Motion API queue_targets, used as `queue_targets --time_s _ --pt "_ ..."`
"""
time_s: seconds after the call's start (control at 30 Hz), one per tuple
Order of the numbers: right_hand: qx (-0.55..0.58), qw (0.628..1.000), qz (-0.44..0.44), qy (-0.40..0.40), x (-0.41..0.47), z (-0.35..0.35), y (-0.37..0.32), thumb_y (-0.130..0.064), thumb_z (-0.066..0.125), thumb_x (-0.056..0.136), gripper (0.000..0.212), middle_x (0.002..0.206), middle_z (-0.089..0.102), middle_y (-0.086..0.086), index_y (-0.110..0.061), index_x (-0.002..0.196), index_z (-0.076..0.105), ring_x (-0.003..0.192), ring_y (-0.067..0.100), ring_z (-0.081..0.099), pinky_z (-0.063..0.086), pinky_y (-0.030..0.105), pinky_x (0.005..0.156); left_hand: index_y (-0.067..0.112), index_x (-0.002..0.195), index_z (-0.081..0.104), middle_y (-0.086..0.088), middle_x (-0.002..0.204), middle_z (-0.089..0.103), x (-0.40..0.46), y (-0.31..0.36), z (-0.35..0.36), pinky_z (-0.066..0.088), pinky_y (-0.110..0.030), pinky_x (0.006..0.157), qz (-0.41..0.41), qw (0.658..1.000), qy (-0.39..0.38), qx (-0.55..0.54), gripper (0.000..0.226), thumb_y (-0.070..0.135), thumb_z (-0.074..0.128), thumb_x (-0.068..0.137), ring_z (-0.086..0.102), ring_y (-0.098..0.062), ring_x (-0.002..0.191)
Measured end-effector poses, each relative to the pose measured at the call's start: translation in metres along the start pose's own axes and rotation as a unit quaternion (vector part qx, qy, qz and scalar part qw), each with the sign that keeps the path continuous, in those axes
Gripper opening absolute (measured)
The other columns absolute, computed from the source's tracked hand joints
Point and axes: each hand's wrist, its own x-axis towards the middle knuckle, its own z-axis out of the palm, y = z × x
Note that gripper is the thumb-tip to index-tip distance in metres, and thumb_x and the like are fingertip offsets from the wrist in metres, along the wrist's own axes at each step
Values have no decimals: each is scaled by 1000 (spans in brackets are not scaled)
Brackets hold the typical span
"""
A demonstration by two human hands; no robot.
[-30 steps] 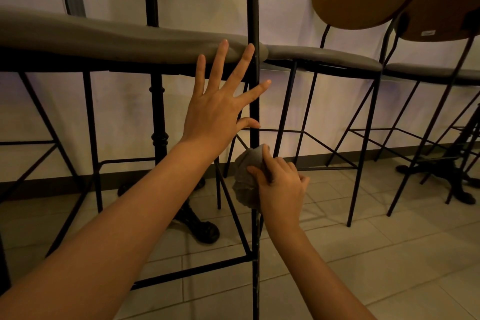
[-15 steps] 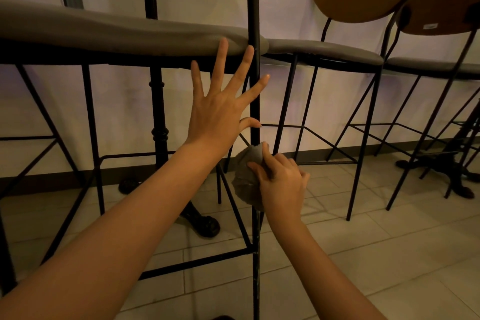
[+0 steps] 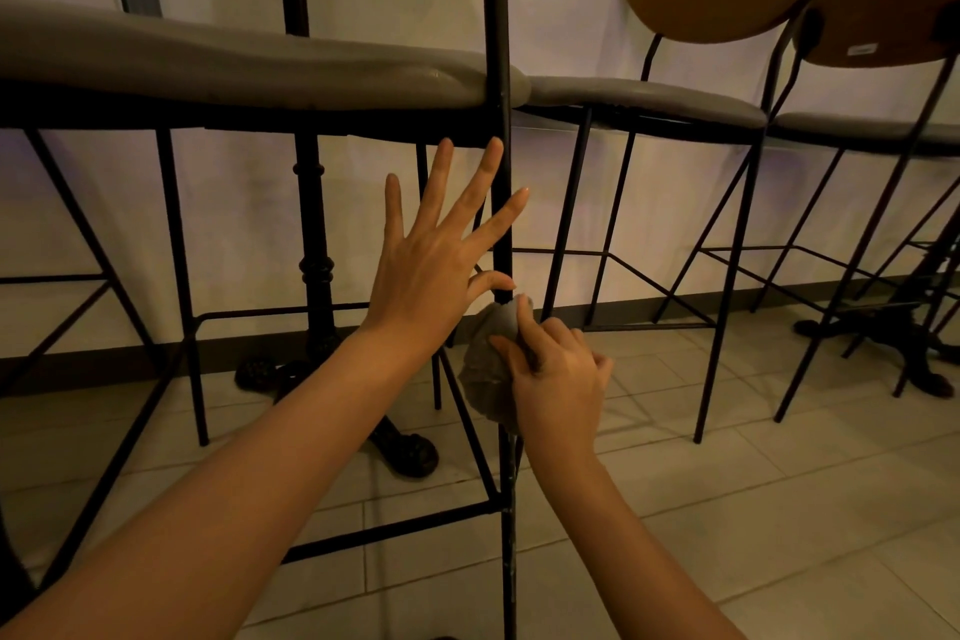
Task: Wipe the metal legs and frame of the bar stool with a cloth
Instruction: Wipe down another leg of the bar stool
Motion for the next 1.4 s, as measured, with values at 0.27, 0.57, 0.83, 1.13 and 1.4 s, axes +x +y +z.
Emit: queue_targets --time_s 0.27,0.57,0.83,1.13,1.4 --pt "-32 999 1 -16 -16 2 10 -28 69 77 37 80 66 -3 -20 113 64 76 21 59 29 33 70 31 144 16 -6 155 4 -3 3 -1 25 -62 103 -8 997 -29 -72 87 44 66 75 20 -31 139" --pt "-14 1000 -4 -4 -6 0 2 -27 68 76 36 74 60 -2 -19 111 64 71 19 55 32 35 70 31 145 14 -6 155 2 -8 6 1 35 -58 99 -14 993 -29 -111 89 42 68 75 42 -27 129" --pt "-59 998 -1 -27 -30 3 17 -24 72 75 32 76 65 -2 -19 107 67 70 21 59 30 34 70 31 145 12 -5 155 0 -8 7 1 36 -57 100 -15 993 -30 -117 90 43 68 75 47 -26 123" --pt "-23 999 17 -27 -5 -1 2 -27 67 80 29 77 61 -2 -19 108 65 76 20 54 32 36 73 29 145 13 -7 155 3 -9 8 1 44 -56 94 -10 993 -23 -118 89 41 68 76 52 -27 114" --pt "-37 999 13 -29 -22 4 11 -24 71 77 28 79 63 -1 -17 104 68 75 20 57 31 34 73 29 145 14 -8 155 3 -11 7 7 39 -61 97 -10 993 -26 -115 88 42 66 76 33 -28 134"
